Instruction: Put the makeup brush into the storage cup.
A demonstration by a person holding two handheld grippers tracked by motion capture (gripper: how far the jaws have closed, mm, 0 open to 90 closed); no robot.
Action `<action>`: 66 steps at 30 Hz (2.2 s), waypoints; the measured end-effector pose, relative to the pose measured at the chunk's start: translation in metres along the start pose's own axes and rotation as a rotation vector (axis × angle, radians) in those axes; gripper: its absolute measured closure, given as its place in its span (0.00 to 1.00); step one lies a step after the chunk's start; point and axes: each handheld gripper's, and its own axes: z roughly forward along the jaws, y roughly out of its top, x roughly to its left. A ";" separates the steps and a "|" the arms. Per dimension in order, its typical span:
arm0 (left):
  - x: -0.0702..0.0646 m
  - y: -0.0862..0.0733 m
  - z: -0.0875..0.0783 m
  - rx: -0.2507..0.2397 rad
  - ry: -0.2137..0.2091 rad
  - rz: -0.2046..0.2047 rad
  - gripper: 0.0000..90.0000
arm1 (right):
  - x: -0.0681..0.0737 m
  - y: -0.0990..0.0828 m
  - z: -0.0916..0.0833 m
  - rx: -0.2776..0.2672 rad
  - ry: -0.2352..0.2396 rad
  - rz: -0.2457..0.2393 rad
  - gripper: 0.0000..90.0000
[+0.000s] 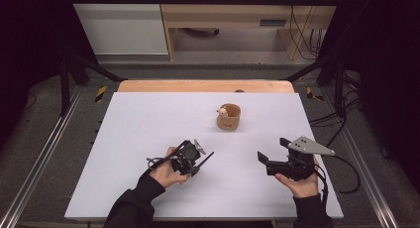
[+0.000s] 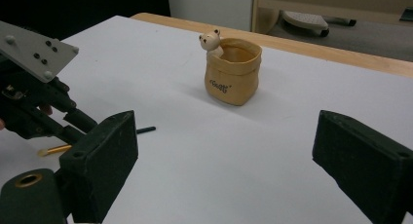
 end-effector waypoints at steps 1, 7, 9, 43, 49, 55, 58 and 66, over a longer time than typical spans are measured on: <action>0.000 0.000 0.000 0.003 -0.004 -0.003 0.80 | 0.000 0.000 0.000 -0.001 0.000 -0.001 0.11; 0.000 0.000 0.003 0.023 -0.018 -0.011 0.84 | 0.000 0.000 0.000 0.002 0.002 -0.002 0.11; 0.000 0.000 0.003 0.027 -0.018 -0.011 0.85 | 0.000 0.000 0.000 0.001 0.001 -0.001 0.11; 0.002 0.009 0.001 0.100 -0.030 0.052 0.91 | -0.001 -0.001 0.002 0.020 0.008 -0.005 0.10; -0.001 0.010 -0.015 0.091 -0.011 0.101 0.91 | 0.000 -0.001 0.003 0.024 0.013 -0.014 0.10; 0.000 0.014 -0.038 0.092 0.010 0.135 0.91 | 0.005 0.001 0.003 0.033 0.012 -0.055 0.10; 0.002 0.015 -0.053 0.081 0.014 0.142 0.91 | 0.011 0.003 0.003 0.043 0.006 -0.099 0.10; 0.002 0.019 -0.084 0.048 0.026 0.155 0.91 | 0.035 0.011 0.015 0.101 -0.018 -0.299 0.10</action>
